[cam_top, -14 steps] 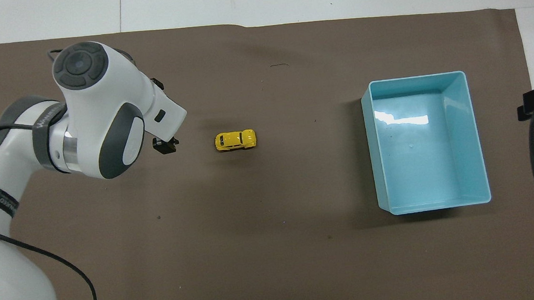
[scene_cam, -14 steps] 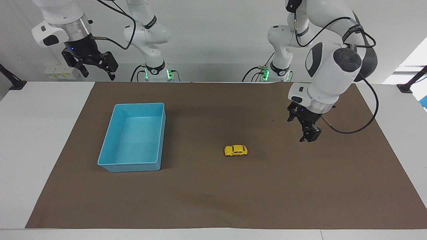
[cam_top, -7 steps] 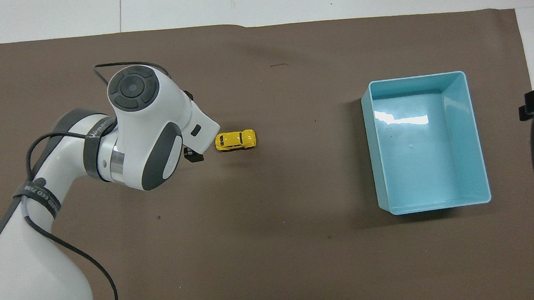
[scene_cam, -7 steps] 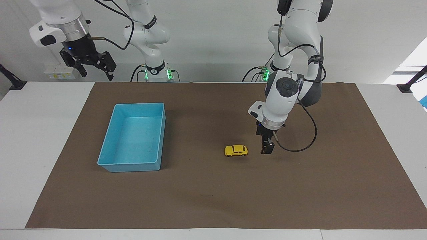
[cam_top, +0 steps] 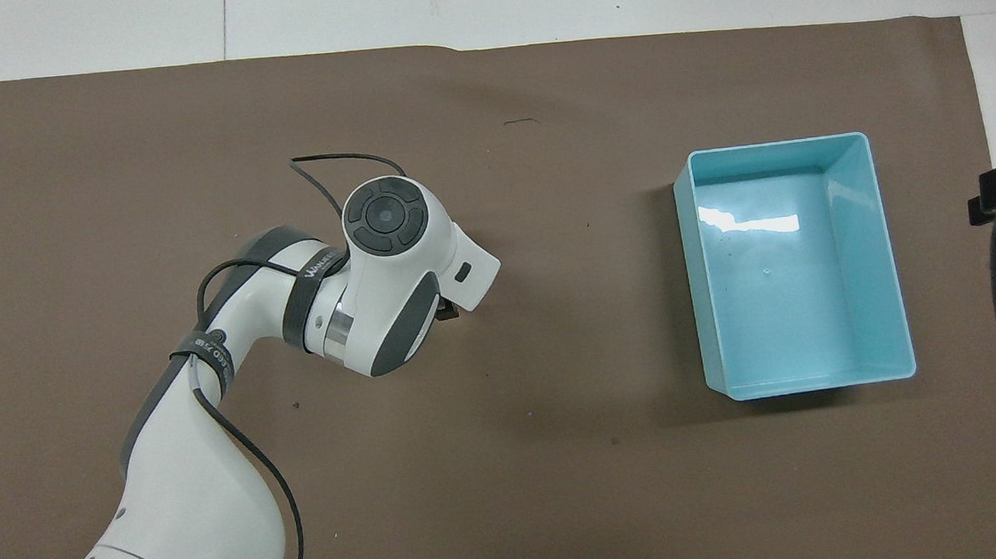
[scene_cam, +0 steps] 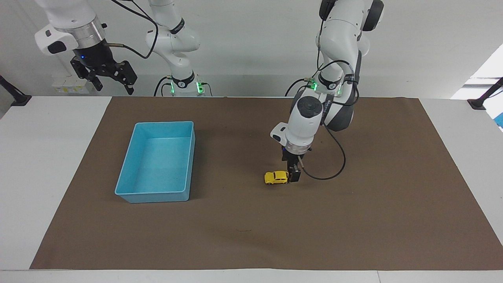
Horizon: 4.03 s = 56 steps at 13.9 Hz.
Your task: Wind up and store yellow beetle car
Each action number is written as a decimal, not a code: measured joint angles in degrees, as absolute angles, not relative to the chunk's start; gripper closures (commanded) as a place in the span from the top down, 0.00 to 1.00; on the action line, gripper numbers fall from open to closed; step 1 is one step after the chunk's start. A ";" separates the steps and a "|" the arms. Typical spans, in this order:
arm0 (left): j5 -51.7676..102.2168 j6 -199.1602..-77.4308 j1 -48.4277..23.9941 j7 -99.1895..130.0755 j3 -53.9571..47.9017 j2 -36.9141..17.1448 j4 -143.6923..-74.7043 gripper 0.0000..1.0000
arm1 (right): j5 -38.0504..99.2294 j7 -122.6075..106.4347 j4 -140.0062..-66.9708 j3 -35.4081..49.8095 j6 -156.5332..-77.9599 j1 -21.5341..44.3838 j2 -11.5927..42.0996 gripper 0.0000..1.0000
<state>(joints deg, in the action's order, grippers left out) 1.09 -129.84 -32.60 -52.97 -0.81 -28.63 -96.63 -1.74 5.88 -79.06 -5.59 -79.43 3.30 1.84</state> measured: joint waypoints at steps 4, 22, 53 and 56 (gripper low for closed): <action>1.03 -129.84 -32.61 -52.39 -0.41 -28.64 -96.71 0.54 | -1.74 5.88 -79.06 -5.59 -79.43 3.30 1.84 1.00; -0.67 -131.99 -32.04 -51.63 0.43 -24.82 -102.62 0.00 | -1.74 5.88 -79.06 -5.59 -79.37 3.30 1.84 1.00; -0.68 -134.63 -21.74 -72.13 0.03 -21.29 -107.70 1.00 | -1.74 5.88 -79.06 -5.58 -79.19 3.30 1.84 1.00; -0.68 -133.22 -21.75 -69.06 0.11 -17.55 -107.30 1.00 | -1.74 5.88 -79.06 -5.59 -79.19 3.30 1.84 1.00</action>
<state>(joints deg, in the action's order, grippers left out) -0.68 -133.22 -21.75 -69.06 0.11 -17.55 -107.30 -1.74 5.88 -79.06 -5.59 -79.19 3.30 1.84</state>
